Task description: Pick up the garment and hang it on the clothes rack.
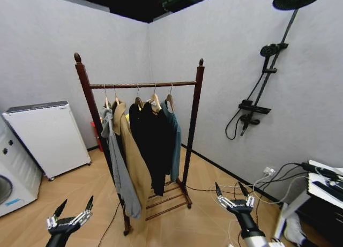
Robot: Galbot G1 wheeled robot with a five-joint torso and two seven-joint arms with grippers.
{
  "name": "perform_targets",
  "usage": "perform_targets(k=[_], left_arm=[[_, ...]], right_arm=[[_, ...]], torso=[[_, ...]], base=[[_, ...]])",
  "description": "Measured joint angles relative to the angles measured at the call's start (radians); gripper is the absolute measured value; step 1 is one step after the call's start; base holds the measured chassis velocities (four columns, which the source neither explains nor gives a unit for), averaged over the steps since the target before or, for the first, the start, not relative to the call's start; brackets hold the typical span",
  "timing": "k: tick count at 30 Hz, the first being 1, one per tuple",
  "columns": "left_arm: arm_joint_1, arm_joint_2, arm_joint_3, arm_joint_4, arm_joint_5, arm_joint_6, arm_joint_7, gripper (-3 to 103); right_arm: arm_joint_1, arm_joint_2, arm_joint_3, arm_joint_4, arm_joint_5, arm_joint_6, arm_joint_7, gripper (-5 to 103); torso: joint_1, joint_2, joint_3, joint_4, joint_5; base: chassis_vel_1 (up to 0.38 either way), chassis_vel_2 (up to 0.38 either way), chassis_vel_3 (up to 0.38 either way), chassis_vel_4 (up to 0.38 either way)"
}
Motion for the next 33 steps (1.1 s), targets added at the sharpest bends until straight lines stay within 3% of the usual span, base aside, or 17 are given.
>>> perform_targets(k=[33], left_arm=[[0.0,0.0,0.0,0.0,0.0,0.0,0.0,100]], right_arm=[[0.003,0.0,-0.001,-0.002,0.001,-0.003,-0.002,100]], torso=[[0.0,0.0,0.0,-0.0001,0.0]], base=[[-0.09,-0.095,-0.089,-0.089]])
